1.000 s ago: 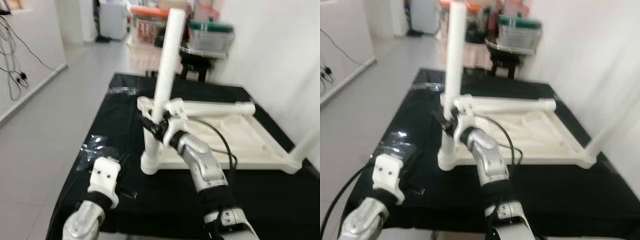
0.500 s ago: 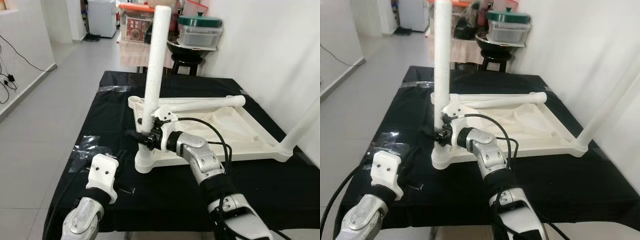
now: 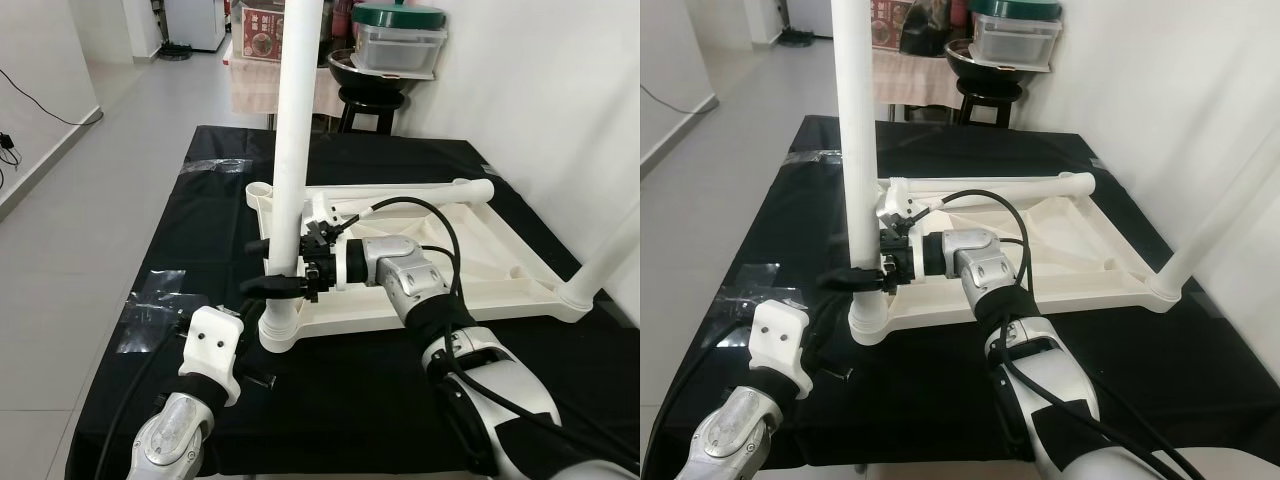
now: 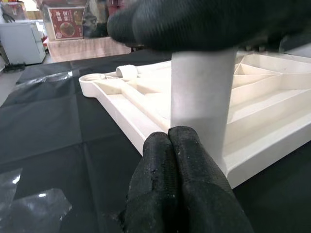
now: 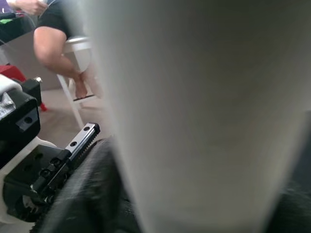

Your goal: Building children table

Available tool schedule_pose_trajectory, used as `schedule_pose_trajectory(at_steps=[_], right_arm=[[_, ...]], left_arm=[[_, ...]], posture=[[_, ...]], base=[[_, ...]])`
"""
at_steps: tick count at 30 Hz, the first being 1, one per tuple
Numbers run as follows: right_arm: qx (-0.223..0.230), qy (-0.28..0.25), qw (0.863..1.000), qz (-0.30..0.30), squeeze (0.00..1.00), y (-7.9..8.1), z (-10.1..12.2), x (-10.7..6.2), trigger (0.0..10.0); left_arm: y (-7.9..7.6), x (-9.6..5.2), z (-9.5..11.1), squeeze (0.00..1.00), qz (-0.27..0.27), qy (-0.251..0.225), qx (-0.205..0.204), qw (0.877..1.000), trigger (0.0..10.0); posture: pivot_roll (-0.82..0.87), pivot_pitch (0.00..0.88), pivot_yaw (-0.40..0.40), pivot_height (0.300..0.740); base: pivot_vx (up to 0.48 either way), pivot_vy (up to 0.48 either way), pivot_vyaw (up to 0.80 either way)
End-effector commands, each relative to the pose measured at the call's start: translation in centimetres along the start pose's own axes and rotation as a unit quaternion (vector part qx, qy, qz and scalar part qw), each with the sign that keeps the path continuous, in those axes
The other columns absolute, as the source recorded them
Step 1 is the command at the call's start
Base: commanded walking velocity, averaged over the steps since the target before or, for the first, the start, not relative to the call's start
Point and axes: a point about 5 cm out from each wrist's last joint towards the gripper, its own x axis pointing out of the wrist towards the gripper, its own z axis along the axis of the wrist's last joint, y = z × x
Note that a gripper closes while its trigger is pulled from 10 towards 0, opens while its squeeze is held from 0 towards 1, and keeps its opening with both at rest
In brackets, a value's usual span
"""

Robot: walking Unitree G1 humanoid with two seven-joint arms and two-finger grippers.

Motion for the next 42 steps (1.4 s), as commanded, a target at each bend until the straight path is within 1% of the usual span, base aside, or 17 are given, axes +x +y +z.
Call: schedule_pose_trajectory(at_steps=[1,8,10,13,14,16,17,19,23,31,32,33,34,38,40,41,42], right_arm=[[0.004,0.001,0.999,0.034,0.00,0.2,0.3,0.4,0.0],[-0.003,-0.004,1.000,0.010,0.00,-0.2,0.0,-0.5,0.0],[-0.025,-0.002,0.997,-0.066,0.00,-0.8,-0.7,-1.7,0.0],[-0.029,0.000,0.996,-0.086,0.00,-1.0,-0.8,-2.0,0.0],[0.000,0.008,0.987,-0.162,0.00,-0.8,-2.7,-1.6,0.0],[0.000,0.008,0.987,-0.162,0.00,-0.8,-2.7,-1.6,0.0],[0.018,0.013,0.973,-0.230,0.00,-0.8,-3.8,-1.2,0.0],[0.048,0.023,0.923,-0.382,0.00,0.6,-6.5,-0.2,0.0],[0.008,0.026,0.925,-0.379,0.00,2.1,-6.3,1.6,0.0],[0.032,0.026,0.917,-0.397,0.00,0.8,-6.2,1.2,0.0],[0.031,0.024,0.916,-0.400,0.00,0.8,-6.0,1.1,2.7],[0.032,0.007,0.923,-0.384,1.00,1.0,-5.4,1.1,10.0],[0.032,0.007,0.923,-0.384,1.00,1.0,-5.4,1.1,10.0],[-0.007,-0.052,0.963,-0.265,1.00,1.2,-2.7,0.4,10.0],[-0.020,-0.055,0.966,-0.254,1.00,1.1,-2.3,0.1,10.0],[-0.021,-0.051,0.971,-0.233,0.87,0.9,-2.3,-0.3,10.0],[-0.032,-0.040,0.978,-0.204,0.00,0.6,-2.1,-0.8,10.0]], left_arm=[[-0.3,-0.1,-0.1,0.00,0.000,0.005,0.002,1.000,10.0],[-0.4,-0.1,-0.1,0.00,0.000,0.005,0.001,1.000,10.0],[-0.4,-0.1,-0.1,0.00,0.000,0.004,0.001,1.000,10.0],[-0.4,-0.1,0.0,0.00,0.001,0.004,0.000,1.000,10.0],[-0.2,-0.1,0.0,0.00,0.001,0.004,0.000,1.000,10.0],[-0.2,-0.1,0.0,0.00,0.001,0.004,0.000,1.000,10.0],[-0.1,-0.1,0.0,0.00,0.001,0.003,0.001,1.000,10.0],[0.2,0.0,0.0,0.00,0.001,0.003,0.001,1.000,10.0],[0.3,0.1,-0.1,0.00,0.000,0.005,0.002,1.000,10.0],[0.5,0.2,-0.2,0.00,0.002,0.005,0.002,1.000,10.0],[0.5,0.2,-0.1,0.00,0.004,0.005,0.002,1.000,10.0],[0.6,0.2,-0.1,0.00,0.006,0.004,0.003,1.000,10.0],[0.6,0.2,-0.1,0.00,0.006,0.004,0.003,1.000,10.0],[0.7,0.2,-0.2,0.00,0.007,0.005,0.004,1.000,10.0],[0.7,0.2,-0.2,0.00,0.006,0.005,0.004,1.000,10.0],[0.7,0.3,-0.2,0.00,0.006,0.005,0.003,1.000,10.0],[0.6,0.3,-0.2,0.00,0.005,0.005,0.003,1.000,10.0]], posture=[[0.13,0.000,-0.141,0.740],[0.12,0.000,-0.141,0.740],[0.10,0.000,-0.138,0.740],[0.10,0.000,-0.138,0.740],[0.08,0.008,-0.131,0.740],[0.08,0.008,-0.131,0.740],[0.08,0.010,-0.131,0.740],[0.06,0.020,-0.109,0.740],[0.05,0.011,-0.108,0.740],[0.07,0.000,-0.110,0.740],[0.07,0.000,-0.110,0.740],[0.08,0.000,-0.106,0.740],[0.08,0.000,-0.106,0.740],[0.08,0.000,-0.105,0.740],[0.08,0.000,-0.105,0.740],[0.09,0.000,-0.110,0.740],[0.09,0.000,-0.110,0.740]], base=[[0.000,0.000,0.00],[0.000,0.000,0.00],[0.000,0.000,0.00],[0.000,0.000,0.00],[0.000,0.000,0.00],[0.000,0.000,0.00],[0.000,0.000,0.00],[0.000,0.000,0.00],[0.000,0.000,0.00],[0.000,0.000,0.00],[0.000,0.000,0.00],[0.000,0.000,0.00],[0.000,0.000,0.00],[0.000,0.000,0.00],[0.000,0.000,0.00],[0.000,0.000,0.00],[0.000,0.000,0.00]])
